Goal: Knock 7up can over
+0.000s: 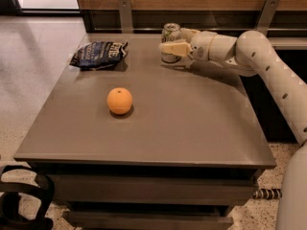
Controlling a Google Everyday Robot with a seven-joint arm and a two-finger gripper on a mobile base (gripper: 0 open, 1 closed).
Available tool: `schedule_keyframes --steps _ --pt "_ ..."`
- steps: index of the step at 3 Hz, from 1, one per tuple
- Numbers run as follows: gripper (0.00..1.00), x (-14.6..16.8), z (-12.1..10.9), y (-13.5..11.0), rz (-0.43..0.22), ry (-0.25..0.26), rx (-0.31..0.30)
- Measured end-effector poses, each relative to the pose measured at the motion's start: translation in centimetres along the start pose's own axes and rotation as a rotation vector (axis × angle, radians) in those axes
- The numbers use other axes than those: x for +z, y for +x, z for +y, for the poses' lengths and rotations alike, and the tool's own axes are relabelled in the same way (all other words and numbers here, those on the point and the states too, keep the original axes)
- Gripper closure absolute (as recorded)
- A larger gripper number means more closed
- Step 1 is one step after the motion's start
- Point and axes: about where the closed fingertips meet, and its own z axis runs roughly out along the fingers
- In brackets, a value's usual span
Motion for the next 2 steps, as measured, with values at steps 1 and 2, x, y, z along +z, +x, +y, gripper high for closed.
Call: schedule_keyframes --steps 1,2 --pt "0.48 0.28 0.20 -0.03 0.000 -0.005 0.000" --pt "0.79 0.67 0.47 -0.01 0.000 -0.011 0.001"
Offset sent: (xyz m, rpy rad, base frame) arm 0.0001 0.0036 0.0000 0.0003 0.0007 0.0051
